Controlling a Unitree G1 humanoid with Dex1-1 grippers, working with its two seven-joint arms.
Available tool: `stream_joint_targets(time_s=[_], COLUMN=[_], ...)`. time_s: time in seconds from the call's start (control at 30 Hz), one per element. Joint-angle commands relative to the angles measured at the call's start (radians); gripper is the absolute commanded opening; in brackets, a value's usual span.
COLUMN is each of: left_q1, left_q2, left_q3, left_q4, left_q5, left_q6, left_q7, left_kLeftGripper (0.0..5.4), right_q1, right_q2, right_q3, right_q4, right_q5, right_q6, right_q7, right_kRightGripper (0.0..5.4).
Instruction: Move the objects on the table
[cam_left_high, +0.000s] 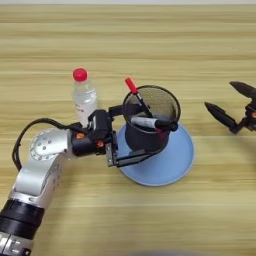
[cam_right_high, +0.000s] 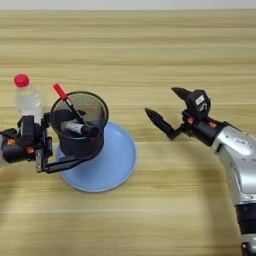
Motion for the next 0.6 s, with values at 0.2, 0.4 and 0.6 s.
stream_joint_targets(time_s=[0.2,0.4,0.6], left_q1=[-0.002,-0.002,-0.001], left_q2=[0.006,0.006,0.005], left_q3=[0.007,0.008,0.012], left_q4=[-0.004,-0.004,-0.005], left_q5=[0.009,0.01,0.008], left_q6=[-0.015,-0.016,-0.018], left_q7=[0.003,0.005,0.01], left_kLeftGripper=[4.63,4.63,4.63], right_q1=[-0.06,-0.065,-0.066], right_q2=[0.025,0.032,0.04], right_q3=[0.0,0.001,-0.003], right_q4=[0.099,0.11,0.111], right_q5=[-0.054,-0.062,-0.062], right_q6=[-0.031,-0.04,-0.045], right_q7=[-0.059,-0.065,-0.066], right_kRightGripper=[5.4,5.4,5.4])
